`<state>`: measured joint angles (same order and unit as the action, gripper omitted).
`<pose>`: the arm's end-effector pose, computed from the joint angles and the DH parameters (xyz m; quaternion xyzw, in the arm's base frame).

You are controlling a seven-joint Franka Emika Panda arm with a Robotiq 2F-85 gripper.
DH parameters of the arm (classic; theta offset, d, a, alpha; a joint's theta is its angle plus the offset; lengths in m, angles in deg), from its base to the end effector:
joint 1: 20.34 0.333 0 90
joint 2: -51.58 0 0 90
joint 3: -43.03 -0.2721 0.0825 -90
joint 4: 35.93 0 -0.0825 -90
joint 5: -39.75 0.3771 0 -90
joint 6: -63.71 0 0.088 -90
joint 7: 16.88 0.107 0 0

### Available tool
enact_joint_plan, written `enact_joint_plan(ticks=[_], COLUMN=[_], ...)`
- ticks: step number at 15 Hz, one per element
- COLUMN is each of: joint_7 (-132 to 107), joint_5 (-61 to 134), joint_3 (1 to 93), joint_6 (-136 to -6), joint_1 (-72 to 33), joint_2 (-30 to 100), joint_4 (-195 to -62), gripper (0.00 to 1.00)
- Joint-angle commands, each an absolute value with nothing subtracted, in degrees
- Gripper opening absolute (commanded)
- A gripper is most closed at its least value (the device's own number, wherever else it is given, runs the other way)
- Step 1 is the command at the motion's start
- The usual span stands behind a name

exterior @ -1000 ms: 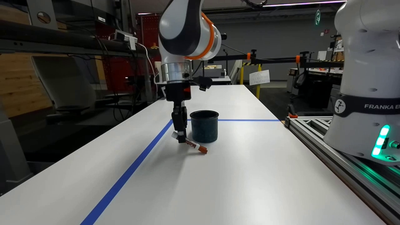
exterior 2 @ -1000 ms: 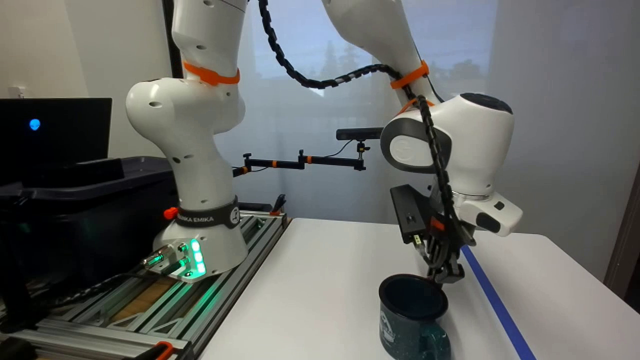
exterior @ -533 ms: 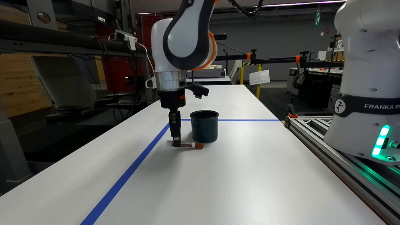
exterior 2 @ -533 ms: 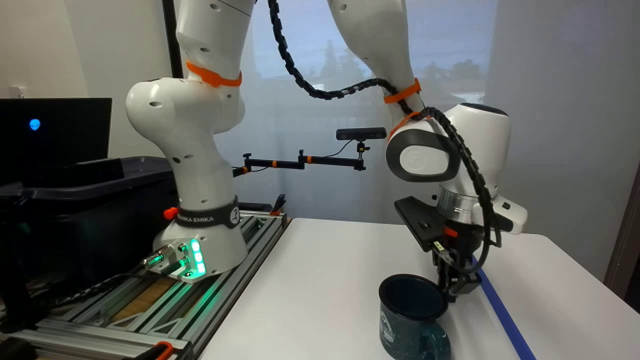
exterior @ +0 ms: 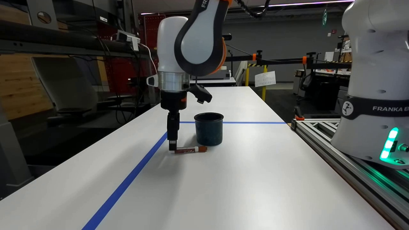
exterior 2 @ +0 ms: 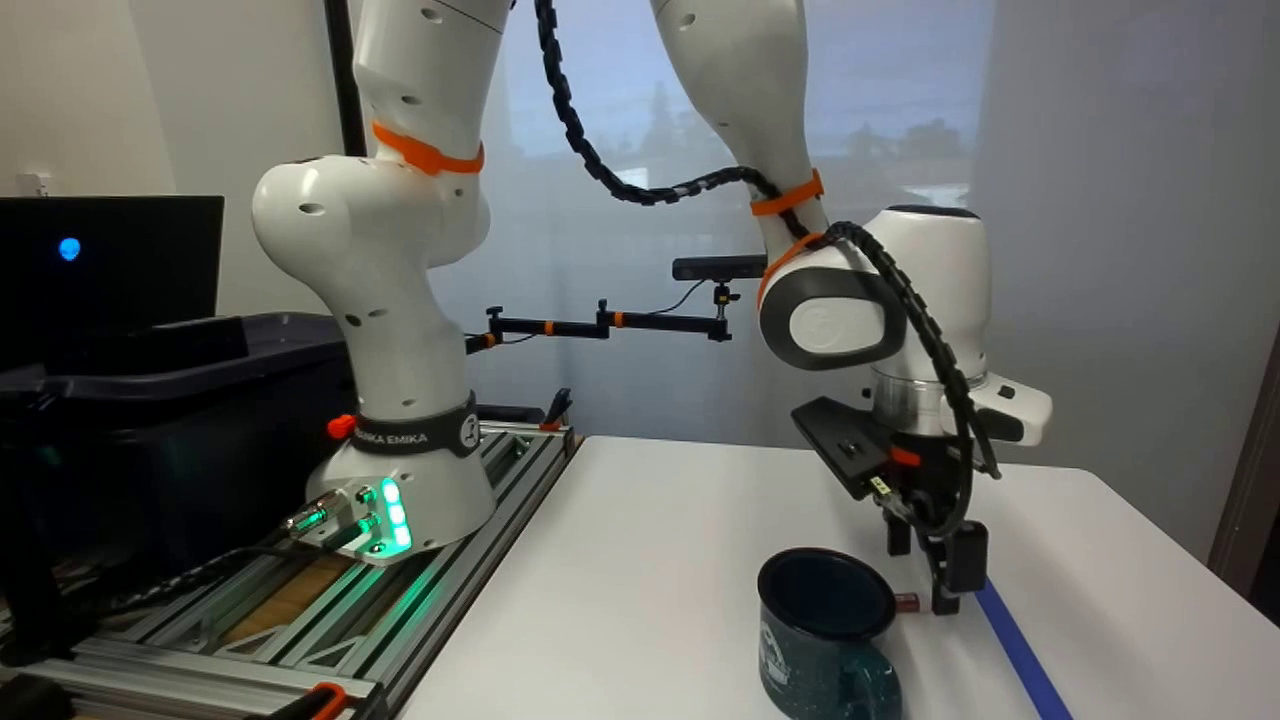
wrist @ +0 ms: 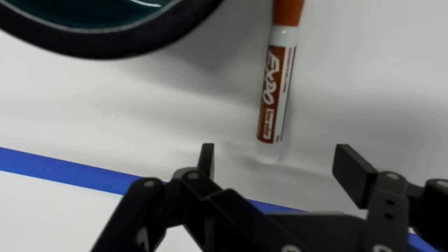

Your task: Put the marker on the table

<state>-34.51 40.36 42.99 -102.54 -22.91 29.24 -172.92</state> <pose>0.4898 -0.0223 0.1340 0.9902 0.1261 0.0597 0.0089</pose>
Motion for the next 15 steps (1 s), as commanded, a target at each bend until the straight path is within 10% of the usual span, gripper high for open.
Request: enact_joint_plan(ticks=[1, 15], joint_7=[-28.44, -16.07], joint_5=[39.08, 39.58], joint_3=[43.63, 43.70], joint_6=[-100.17, -78.17], joint_1=[-22.18, -21.56], joint_2=[35.22, 52.23], joint_4=[-176.22, -177.52], gripper=[1.00, 1.00])
